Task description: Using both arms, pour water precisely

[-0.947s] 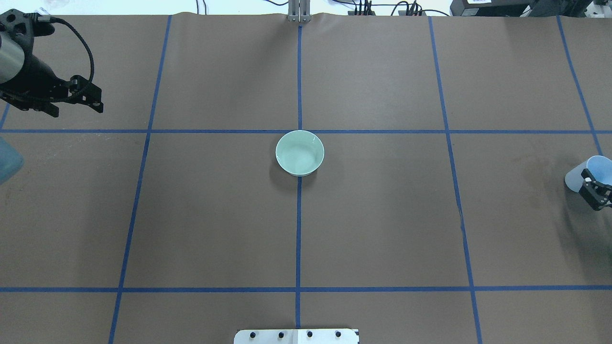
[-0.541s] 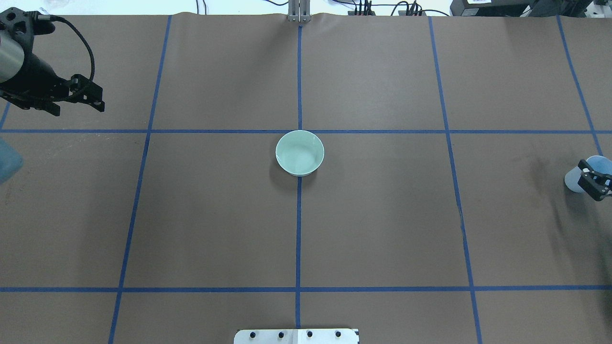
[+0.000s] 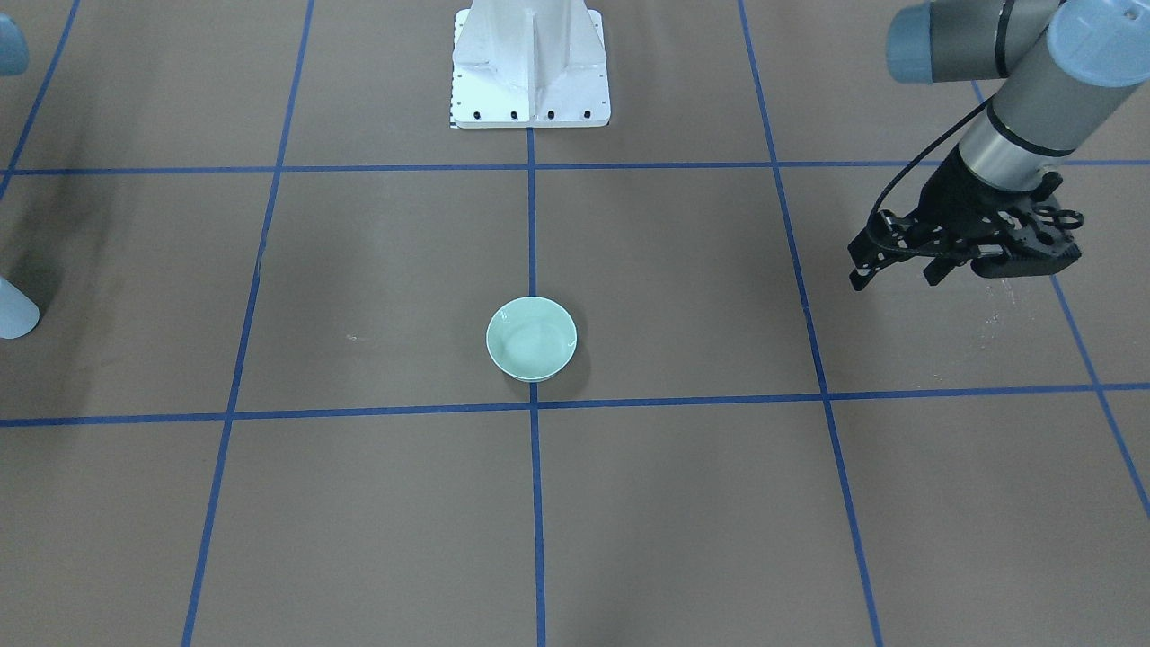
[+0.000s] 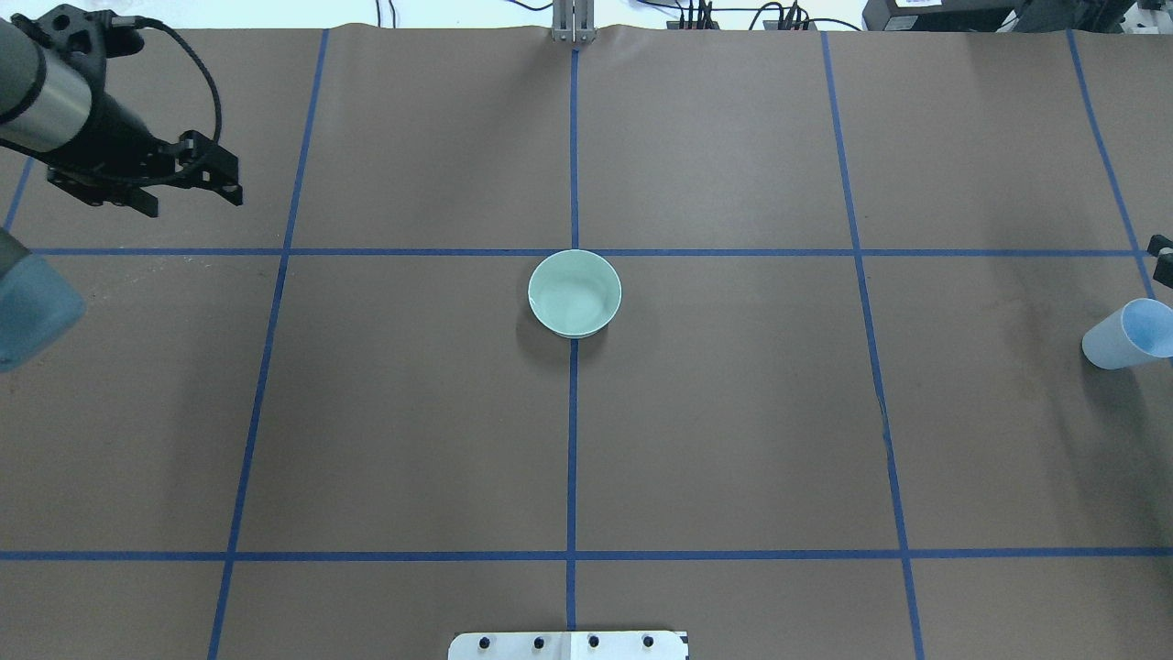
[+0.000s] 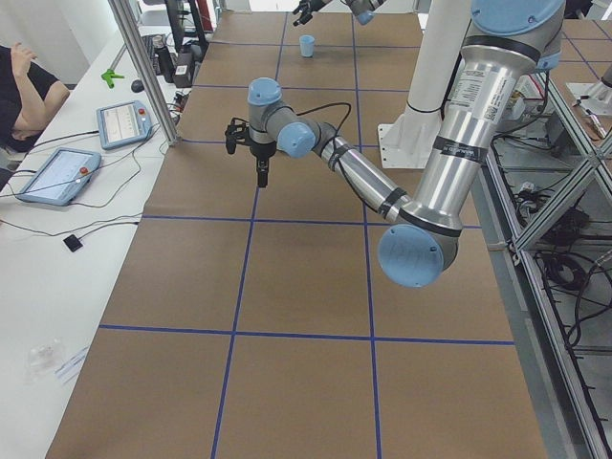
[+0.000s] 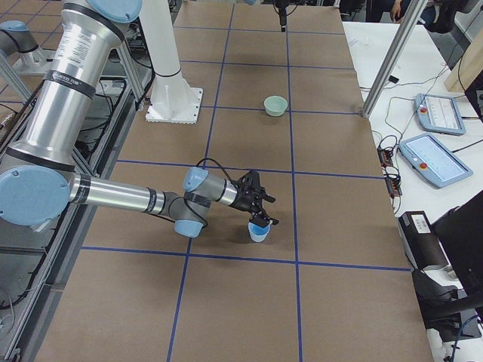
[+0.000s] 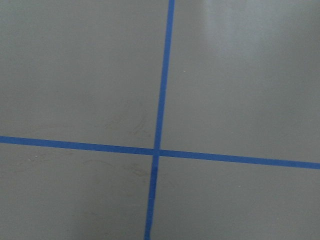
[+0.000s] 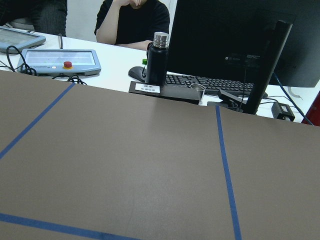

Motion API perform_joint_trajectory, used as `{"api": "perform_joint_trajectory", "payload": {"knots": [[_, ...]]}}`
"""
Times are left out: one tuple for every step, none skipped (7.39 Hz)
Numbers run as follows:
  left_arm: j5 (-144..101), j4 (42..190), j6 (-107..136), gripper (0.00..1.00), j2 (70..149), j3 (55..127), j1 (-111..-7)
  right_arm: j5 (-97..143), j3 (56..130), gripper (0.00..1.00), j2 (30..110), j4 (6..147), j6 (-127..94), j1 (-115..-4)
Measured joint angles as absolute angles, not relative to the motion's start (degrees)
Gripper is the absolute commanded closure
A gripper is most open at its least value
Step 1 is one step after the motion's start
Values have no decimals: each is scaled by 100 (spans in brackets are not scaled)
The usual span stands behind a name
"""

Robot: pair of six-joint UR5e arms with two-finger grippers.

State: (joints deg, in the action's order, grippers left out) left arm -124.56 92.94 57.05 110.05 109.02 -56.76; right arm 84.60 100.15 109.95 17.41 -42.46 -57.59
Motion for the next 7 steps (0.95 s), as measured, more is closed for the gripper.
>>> {"api": "perform_joint_trajectory", "payload": {"knots": [[-12430, 9292, 6229, 0, 11337, 10856, -5385, 9132, 10301, 0, 10780, 2453, -4107, -6265], [-12417, 9292, 6703, 0, 11678, 10776, -5133, 9880, 10436, 0, 10485, 3125, -3919, -6795], [-12393, 9294, 7153, 0, 12112, 10581, -4891, 10698, 10487, 0, 10144, 3855, -3545, -7355], [-12265, 9302, 7486, 0, 12556, 10290, -4640, 11399, 10503, 0, 9843, 4578, -3126, -7820], [-12007, 9419, 7700, 0, 12883, 9969, -4369, 11955, 10506, 0, 9592, 5302, -2635, -8178], [-11783, 9779, 7863, 0, 13049, 9606, -4135, 12294, 10510, 0, 9429, 5937, -2067, -8406], [-11644, 10378, 8042, 0, 13155, 9112, -3944, 12507, 10507, 0, 9318, 6480, -1575, -8534]]}}
